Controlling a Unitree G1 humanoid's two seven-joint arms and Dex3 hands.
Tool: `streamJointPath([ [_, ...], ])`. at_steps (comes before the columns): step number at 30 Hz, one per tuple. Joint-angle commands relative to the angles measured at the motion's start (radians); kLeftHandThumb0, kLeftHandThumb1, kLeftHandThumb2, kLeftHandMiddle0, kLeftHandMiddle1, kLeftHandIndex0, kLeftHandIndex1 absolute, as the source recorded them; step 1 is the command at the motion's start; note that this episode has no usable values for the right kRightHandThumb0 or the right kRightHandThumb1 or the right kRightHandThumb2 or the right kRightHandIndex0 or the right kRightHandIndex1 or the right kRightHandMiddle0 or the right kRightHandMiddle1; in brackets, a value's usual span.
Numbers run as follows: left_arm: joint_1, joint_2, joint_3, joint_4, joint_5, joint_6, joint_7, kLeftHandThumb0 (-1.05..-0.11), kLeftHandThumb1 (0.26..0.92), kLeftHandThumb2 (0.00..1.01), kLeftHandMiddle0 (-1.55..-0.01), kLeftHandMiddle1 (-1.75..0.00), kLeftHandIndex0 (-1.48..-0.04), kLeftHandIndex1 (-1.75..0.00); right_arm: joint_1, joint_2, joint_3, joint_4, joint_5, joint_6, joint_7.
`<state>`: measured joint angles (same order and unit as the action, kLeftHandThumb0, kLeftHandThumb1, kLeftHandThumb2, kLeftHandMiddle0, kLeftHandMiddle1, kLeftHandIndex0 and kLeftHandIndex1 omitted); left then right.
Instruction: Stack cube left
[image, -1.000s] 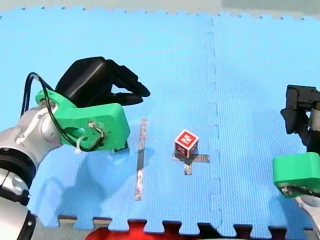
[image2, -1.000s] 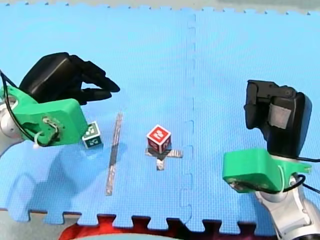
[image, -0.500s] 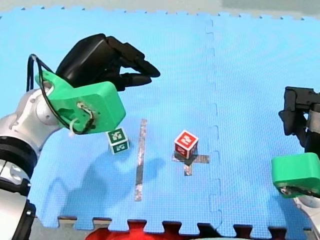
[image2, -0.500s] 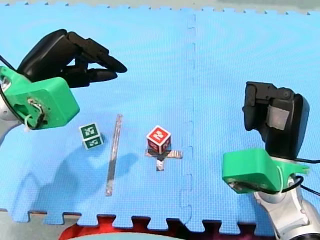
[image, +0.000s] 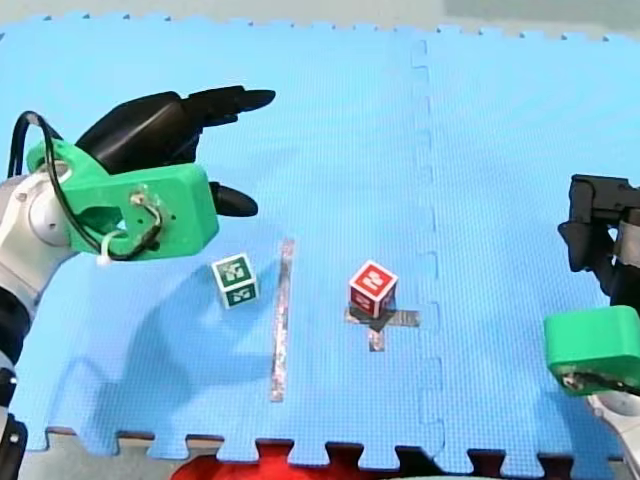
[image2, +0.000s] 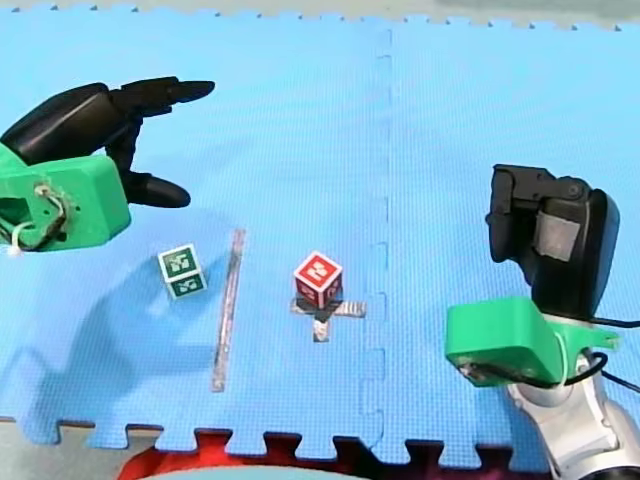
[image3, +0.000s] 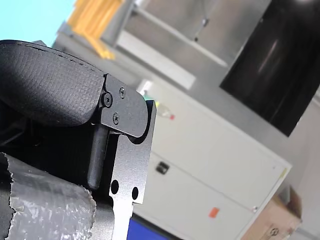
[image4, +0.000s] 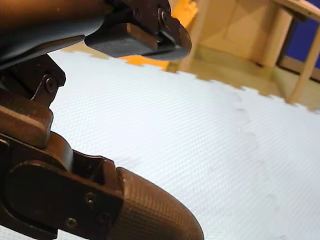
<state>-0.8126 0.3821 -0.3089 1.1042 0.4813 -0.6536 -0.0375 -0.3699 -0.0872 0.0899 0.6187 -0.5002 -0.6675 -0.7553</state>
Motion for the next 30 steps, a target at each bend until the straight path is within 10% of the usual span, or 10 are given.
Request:
streamJointPath([
  [1,0.009,0.015,-0.010,0.011,0.018,-0.005,0.029,-1.048,0.873,0.02,-0.80,-1.75,-0.31,-0.03,0.002,-0.006,-0.004,-0.004,0.002,-0.004,-0.001],
  [16,0.074,0.054,-0.046,-0.087,0.068,0.065,0.039,-1.048,0.810,0.00,-0.77,-1.75,-0.36,-0.02,-0.008,-0.010,-0.005,0.009,-0.002,-0.010,-0.010],
  [21,0.104,0.036,-0.051,-0.118,0.086,0.128,0.081,-1.048,0.811,0.00,-0.77,-1.75,-0.58,-0.11,-0.007,-0.011,-0.006,0.001,-0.001,-0.009,-0.009],
  [30,0.126,0.000,-0.065,-0.144,0.104,0.230,0.106,-1.048,0.829,0.01,-0.71,-1.75,-0.56,-0.05,-0.004,-0.014,-0.009,-0.009,-0.005,-0.009,-0.011],
])
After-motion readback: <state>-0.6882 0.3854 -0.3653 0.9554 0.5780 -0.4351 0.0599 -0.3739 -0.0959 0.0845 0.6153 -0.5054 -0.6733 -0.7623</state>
